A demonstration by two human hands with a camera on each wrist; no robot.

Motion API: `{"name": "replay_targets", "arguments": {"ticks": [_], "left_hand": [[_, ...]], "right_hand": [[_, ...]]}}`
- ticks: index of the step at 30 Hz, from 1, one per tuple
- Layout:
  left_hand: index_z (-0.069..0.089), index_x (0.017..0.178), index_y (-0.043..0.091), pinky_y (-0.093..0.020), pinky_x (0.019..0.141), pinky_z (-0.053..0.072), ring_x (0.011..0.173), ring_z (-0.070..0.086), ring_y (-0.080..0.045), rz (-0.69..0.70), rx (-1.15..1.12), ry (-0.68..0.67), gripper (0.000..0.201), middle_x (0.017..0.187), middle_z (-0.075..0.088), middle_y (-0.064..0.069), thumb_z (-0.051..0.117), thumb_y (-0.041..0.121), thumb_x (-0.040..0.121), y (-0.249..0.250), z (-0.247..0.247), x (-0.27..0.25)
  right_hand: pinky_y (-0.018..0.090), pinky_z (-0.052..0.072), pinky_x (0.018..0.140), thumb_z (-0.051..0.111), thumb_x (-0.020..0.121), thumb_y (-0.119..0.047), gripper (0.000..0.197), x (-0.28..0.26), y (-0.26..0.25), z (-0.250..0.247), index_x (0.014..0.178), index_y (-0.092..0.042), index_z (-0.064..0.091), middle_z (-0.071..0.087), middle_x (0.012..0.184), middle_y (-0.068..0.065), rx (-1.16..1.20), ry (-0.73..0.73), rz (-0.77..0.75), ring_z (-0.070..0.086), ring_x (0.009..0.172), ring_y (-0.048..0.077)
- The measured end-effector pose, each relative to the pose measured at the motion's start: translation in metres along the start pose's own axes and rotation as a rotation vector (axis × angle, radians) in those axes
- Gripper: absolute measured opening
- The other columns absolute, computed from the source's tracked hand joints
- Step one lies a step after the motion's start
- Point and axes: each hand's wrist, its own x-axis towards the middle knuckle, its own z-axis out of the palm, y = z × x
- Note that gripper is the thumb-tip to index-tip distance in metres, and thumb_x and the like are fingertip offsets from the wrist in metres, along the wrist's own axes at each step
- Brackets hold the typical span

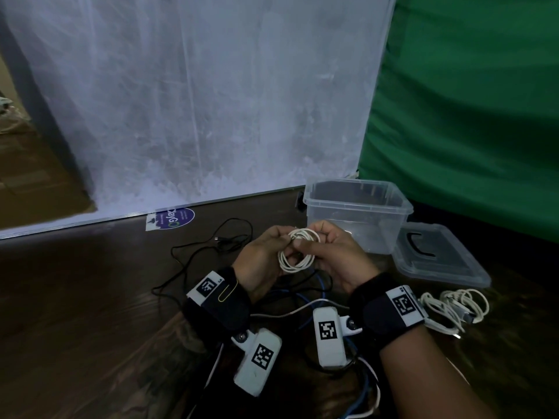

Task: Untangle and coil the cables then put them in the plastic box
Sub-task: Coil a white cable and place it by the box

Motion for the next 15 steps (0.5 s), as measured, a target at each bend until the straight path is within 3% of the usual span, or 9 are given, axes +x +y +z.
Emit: {"name": "replay_targets", "arguments": {"ticks": [2,5,9,12,15], "left_hand": [[0.06,0.104,0.003,-0.044,0.084,0.039,0.092,0.042,-0.033,0.014,-0.014,-0.006,0.019,0.104,0.044,-0.021,0.045,0.01,0.094,0.0008,-0.0023,-0.0006],[0.062,0.103,0.005,-0.043,0.083,0.038,0.095,0.038,-0.033,0.01,-0.016,-0.007,0.02,0.108,0.041,-0.021,0.045,0.009,0.094,0.0016,-0.0036,-0.0002],[0.056,0.105,0.01,-0.029,0.062,0.043,0.071,0.049,-0.02,0.041,0.076,-0.019,0.017,0.085,0.049,-0.015,0.041,0.012,0.098,0.0025,-0.0041,0.0014],[0.052,0.112,0.005,-0.029,0.062,0.043,0.059,0.055,-0.012,0.085,-0.009,0.03,0.019,0.065,0.057,0.0,0.039,0.01,0.099,0.0059,-0.0057,0.0046],[0.049,0.117,0.0,-0.032,0.065,0.04,0.055,0.053,-0.014,0.131,-0.11,0.04,0.023,0.061,0.053,-0.001,0.037,0.006,0.099,0.0096,-0.0068,0.0069]], "right_hand": [[0.042,0.055,0.072,0.072,0.083,0.0,0.024,0.0008,0.0026,0.0022,0.101,-0.002,0.056,0.066,0.096,0.038,-0.005,0.019,-0.028,0.067,0.073,0.033],[0.046,0.053,0.078,0.078,0.078,-0.007,0.029,0.0019,0.005,0.0045,0.098,-0.001,0.058,0.065,0.099,0.039,-0.008,0.068,-0.053,0.065,0.08,0.035],[0.039,0.056,0.074,0.08,0.075,-0.006,0.032,0.0045,0.0056,0.0078,0.099,-0.004,0.06,0.071,0.087,0.024,-0.001,0.115,-0.134,0.068,0.072,0.029],[0.034,0.058,0.074,0.07,0.081,0.002,0.03,0.0042,0.0016,0.0079,0.109,-0.004,0.06,0.074,0.093,0.017,0.053,0.053,-0.111,0.071,0.08,0.024],[0.03,0.057,0.073,0.065,0.09,-0.004,0.02,0.0025,-0.0007,0.0062,0.109,-0.005,0.067,0.074,0.094,0.014,0.018,0.052,-0.046,0.07,0.083,0.022]]}}
